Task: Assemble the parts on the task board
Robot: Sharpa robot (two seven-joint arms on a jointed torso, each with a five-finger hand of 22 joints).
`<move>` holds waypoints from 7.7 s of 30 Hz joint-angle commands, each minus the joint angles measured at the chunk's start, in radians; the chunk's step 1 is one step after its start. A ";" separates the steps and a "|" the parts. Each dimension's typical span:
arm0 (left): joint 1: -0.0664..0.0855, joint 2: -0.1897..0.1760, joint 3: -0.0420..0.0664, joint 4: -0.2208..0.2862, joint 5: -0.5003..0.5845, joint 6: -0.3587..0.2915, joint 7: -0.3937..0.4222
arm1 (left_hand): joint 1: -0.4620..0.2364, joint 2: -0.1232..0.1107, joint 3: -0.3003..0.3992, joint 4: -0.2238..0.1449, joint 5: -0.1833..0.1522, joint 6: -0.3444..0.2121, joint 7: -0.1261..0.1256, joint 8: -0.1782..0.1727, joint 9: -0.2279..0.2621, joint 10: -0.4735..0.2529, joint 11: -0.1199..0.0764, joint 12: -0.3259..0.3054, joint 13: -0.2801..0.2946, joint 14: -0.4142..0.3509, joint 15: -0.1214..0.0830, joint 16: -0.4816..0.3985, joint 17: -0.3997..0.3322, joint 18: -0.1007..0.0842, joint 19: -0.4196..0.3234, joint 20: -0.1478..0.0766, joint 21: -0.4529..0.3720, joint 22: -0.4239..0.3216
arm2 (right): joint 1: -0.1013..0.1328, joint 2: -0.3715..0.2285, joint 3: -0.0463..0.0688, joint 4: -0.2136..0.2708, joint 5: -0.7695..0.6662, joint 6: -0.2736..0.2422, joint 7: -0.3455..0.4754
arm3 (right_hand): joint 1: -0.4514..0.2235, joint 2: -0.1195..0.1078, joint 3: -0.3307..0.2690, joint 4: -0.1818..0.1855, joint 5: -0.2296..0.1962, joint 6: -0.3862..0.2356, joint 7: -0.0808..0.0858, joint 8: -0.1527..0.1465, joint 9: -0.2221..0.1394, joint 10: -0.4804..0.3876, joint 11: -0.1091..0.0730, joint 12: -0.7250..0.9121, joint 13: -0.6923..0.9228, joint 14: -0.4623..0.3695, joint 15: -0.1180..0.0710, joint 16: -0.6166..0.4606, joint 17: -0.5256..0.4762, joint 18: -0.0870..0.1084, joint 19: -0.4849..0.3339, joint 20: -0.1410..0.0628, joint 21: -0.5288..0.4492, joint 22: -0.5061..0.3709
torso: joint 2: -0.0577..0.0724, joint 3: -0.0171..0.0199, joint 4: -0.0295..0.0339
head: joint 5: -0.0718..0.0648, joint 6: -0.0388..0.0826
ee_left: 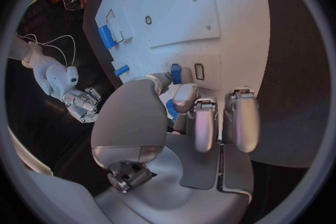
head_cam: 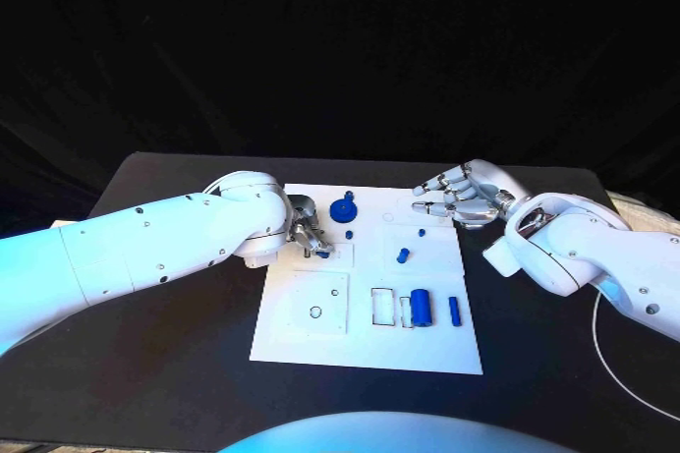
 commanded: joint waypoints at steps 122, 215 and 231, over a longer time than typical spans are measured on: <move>0.120 0.170 0.023 -0.426 0.036 0.251 0.033 | -0.141 0.148 -0.583 -0.001 -0.105 0.025 0.016 -0.124 -0.094 -0.056 0.025 -0.129 -0.158 0.107 0.018 0.003 0.263 0.000 0.030 0.021 -0.059 0.088 | -0.011 0.028 -0.001 -0.016 -0.007 0.023 0.010 | -0.014 0.006 -0.009 0.010 0.004 0.008 -0.001 0.004 0.000 -0.004 -0.005 -0.005 -0.007 0.065 -0.002 -0.012 0.082 0.009 -0.012 -0.001 -0.017 -0.018 | 0.005 -0.0026 -0.0026 | 0.023 0.005; 0.021 -0.067 -0.001 0.008 0.063 -0.021 0.043 | -0.043 0.058 0.158 -0.196 -0.024 0.015 0.003 -0.058 -0.057 -0.026 0.009 -0.128 -0.188 0.107 0.007 0.003 0.263 -0.003 0.040 0.009 -0.058 0.117 | -0.022 0.030 -0.004 -0.029 -0.001 0.041 0.007 | -0.016 0.011 -0.009 0.013 0.009 0.009 -0.001 0.003 0.001 -0.002 -0.005 -0.003 -0.006 0.065 -0.002 -0.013 0.081 0.009 -0.011 -0.002 -0.018 -0.019 | -0.001 0.0021 0.0082 | 0.021 -0.021; 0.012 -0.060 -0.002 0.003 0.042 0.079 0.020 | -0.045 0.055 0.159 -0.199 -0.025 0.016 0.002 -0.058 -0.057 -0.028 0.009 -0.135 -0.197 0.107 0.007 0.003 0.263 -0.003 0.040 0.009 -0.059 0.116 | -0.025 0.030 -0.004 -0.028 -0.001 0.042 0.008 | -0.016 0.012 -0.009 0.013 0.010 0.009 -0.001 0.003 0.001 -0.003 -0.005 -0.003 -0.006 0.065 -0.002 -0.013 0.082 0.009 -0.011 -0.002 -0.018 -0.019 | -0.001 0.0039 0.0069 | 0.024 -0.029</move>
